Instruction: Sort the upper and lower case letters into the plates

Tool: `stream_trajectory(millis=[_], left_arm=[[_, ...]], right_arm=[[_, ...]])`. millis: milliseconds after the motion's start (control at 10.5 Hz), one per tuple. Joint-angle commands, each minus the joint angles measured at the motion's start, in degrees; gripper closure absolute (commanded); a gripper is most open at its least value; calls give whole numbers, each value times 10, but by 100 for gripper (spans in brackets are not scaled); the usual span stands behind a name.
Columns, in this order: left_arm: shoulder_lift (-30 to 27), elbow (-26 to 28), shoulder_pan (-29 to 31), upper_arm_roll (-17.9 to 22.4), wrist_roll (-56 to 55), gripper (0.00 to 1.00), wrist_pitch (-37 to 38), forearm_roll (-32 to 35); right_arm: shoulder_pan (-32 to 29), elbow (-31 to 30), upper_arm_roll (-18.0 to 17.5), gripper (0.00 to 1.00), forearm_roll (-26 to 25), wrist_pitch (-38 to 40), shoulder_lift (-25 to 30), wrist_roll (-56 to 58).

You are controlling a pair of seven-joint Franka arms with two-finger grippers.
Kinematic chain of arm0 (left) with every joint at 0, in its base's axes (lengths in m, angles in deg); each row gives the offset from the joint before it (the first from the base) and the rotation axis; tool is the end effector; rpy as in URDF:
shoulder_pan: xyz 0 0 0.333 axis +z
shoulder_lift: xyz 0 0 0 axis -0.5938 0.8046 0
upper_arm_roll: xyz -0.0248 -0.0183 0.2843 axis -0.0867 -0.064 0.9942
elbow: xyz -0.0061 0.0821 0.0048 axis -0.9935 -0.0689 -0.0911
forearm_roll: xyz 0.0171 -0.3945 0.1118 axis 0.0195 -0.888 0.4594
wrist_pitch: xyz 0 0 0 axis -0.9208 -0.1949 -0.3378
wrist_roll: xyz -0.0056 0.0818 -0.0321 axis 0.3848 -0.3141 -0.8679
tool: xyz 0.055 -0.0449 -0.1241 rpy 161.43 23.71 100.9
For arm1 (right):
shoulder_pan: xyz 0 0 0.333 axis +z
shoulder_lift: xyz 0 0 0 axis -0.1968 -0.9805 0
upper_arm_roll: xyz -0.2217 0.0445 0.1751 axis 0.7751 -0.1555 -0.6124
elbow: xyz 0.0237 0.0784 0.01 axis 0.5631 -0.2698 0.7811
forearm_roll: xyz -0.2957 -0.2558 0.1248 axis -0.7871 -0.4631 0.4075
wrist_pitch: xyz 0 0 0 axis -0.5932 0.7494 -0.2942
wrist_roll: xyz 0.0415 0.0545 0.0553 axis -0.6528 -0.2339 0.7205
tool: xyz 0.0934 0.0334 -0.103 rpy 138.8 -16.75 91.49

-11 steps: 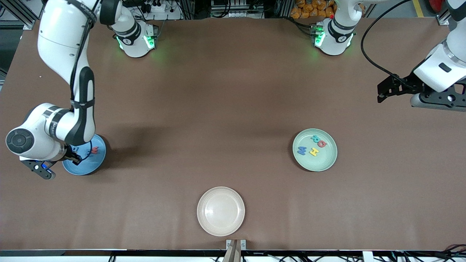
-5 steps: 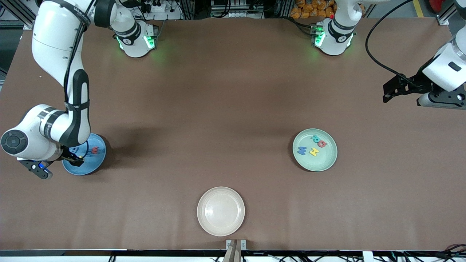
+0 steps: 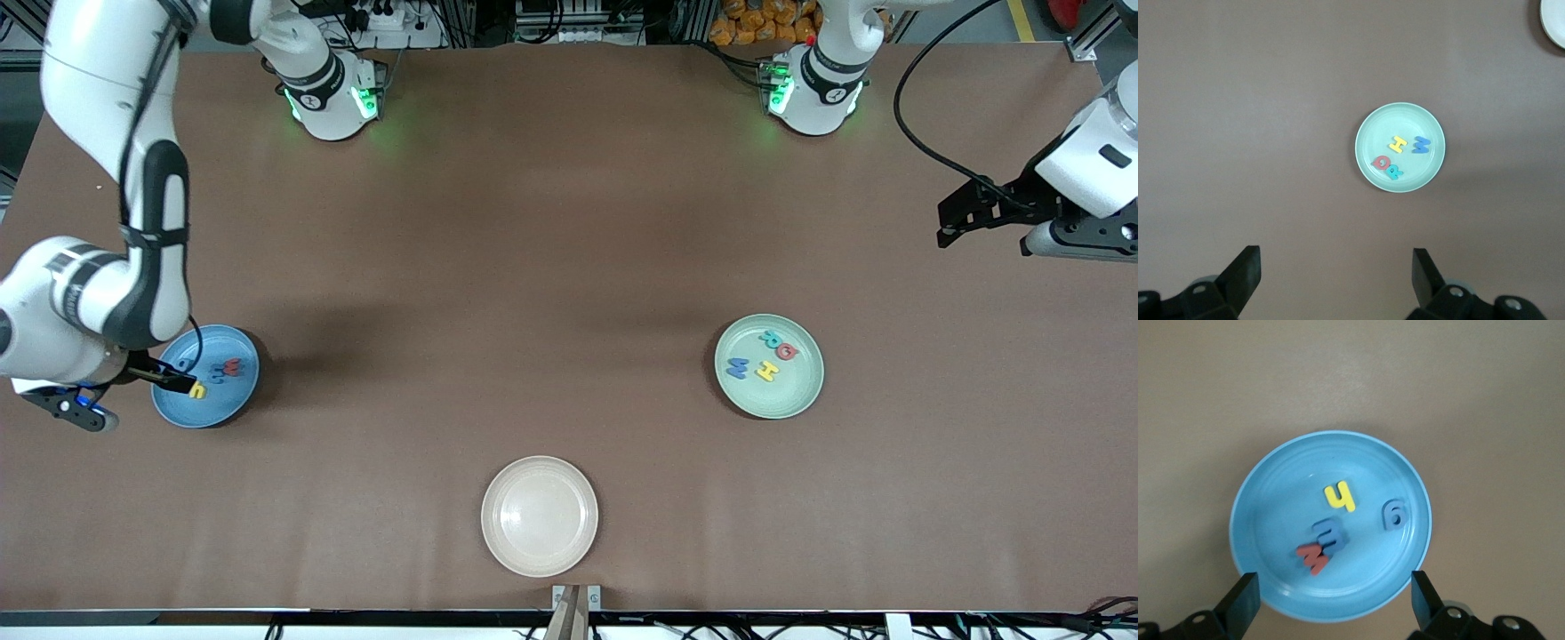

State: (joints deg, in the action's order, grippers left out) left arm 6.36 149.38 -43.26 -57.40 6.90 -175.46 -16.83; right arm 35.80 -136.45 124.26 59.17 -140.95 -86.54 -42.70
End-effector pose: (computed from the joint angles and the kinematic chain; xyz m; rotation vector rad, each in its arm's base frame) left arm 0.5739 -0.0666 0.5583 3.1284 -0.1787 0.0422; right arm 0.6297 -0.1581 0.2365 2.9574 -0.7045 -0.1595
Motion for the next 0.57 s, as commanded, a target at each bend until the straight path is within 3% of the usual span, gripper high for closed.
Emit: stream_trajectory(millis=[0, 95, 285, 380, 475], left_arm=[[-17, 4, 0, 1, -8, 0, 23, -4], [-18, 4, 0, 2, -9, 0, 24, -9], [-18, 2, 0, 3, -65, 0, 27, -23], [-18, 2, 0, 3, -67, 0, 28, -27], [-18, 2, 0, 3, -67, 0, 27, -27]], right_arm=[[-146, -14, -146, 0, -22, 24, 98, 24], [-172, -20, -180, 0, -57, 38, 119, 24], [-254, -48, -306, 0, -171, 41, 175, 25], [-266, -69, -339, 0, -198, 41, 200, 26], [-266, -103, -346, 0, -199, 41, 232, 29]])
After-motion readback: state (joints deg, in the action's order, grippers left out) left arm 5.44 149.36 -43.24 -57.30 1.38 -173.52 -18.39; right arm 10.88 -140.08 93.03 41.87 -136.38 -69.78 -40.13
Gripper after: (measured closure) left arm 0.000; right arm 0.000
